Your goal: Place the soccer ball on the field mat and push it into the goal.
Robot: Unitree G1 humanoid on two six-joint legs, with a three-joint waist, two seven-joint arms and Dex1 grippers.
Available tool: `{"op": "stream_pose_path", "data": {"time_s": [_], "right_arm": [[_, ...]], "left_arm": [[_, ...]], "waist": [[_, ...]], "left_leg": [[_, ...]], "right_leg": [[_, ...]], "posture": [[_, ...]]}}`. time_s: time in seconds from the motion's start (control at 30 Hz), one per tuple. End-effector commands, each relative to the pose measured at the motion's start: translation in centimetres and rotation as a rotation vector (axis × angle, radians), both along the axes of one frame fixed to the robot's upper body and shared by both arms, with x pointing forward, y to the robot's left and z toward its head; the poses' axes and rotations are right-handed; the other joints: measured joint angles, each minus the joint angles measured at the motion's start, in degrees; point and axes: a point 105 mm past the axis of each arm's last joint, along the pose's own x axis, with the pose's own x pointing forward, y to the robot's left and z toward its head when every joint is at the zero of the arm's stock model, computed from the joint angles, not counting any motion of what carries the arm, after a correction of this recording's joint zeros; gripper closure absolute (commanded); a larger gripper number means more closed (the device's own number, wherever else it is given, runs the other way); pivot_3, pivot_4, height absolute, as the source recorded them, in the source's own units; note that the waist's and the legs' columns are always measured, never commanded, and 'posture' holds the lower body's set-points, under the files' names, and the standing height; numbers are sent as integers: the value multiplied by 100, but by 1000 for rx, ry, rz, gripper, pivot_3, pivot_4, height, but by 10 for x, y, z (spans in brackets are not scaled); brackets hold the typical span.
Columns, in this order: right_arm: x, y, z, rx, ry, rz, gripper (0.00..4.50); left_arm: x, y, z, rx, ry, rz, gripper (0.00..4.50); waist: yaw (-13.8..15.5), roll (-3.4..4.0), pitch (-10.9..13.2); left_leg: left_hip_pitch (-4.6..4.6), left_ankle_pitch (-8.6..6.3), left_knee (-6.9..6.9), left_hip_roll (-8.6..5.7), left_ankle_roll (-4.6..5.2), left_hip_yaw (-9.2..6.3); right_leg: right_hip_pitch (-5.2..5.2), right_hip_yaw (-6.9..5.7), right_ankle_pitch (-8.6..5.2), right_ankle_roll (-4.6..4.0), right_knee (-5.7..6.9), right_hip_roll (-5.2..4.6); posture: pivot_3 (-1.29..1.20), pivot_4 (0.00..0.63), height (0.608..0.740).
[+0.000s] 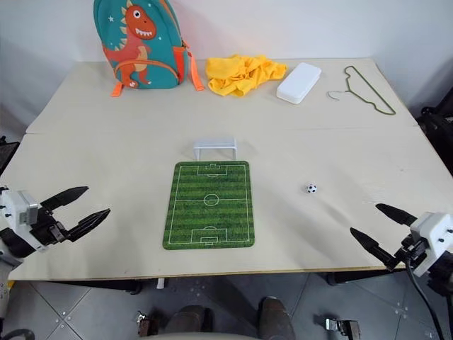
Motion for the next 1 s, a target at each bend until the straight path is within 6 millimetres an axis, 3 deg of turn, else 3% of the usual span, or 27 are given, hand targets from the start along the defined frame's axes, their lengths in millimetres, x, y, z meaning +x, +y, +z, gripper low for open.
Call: {"op": "stream_pose_path", "data": {"time_s": [0.03,0.13,0.3,0.43,0.53,0.67,1.0], "right_arm": [[2,3,9,22,-37,-11,144],[0,-8,12,42,-47,-68,144],[-17,-47,9,23,-20,-187,144],[-20,-55,5,-2,-4,-187,144],[-14,-46,8,11,-20,-144,144],[20,2,19,35,-21,33,144],[81,48,18,11,94,126,144]], "left_arm": [[-3,-11,8,-19,-18,-56,0],[-7,-28,13,-66,-4,-160,0],[-17,-66,26,-122,60,-436,0],[-15,-81,31,-71,31,-516,0],[-14,-88,36,-57,-4,-540,0],[-16,-97,41,-86,-26,-568,0],[-24,-103,32,-114,44,-609,0]], "waist": [[8,0,0],[30,-1,0],[47,0,0],[-3,3,-2],[-81,8,-1],[-186,8,-1],[-19,17,1]], "left_leg": [[0,0,0,0,-1,0],[-3,0,1,-1,0,-4],[-6,-1,1,-5,3,-6],[-2,-1,0,-26,2,-2],[3,1,1,-30,2,7],[8,2,3,-28,2,16],[-13,3,10,-6,0,-5]], "right_leg": [[0,0,0,0,1,0],[0,-1,0,0,0,-2],[3,-3,0,0,-5,-5],[6,-3,0,0,-7,2],[4,7,0,-1,-2,2],[4,19,0,-1,5,3],[-8,-4,1,-1,3,-3]], "posture": [[0,150,740],[0,150,740],[0,150,740],[0,150,740],[0,150,740],[0,150,740],[0,150,740]]}}
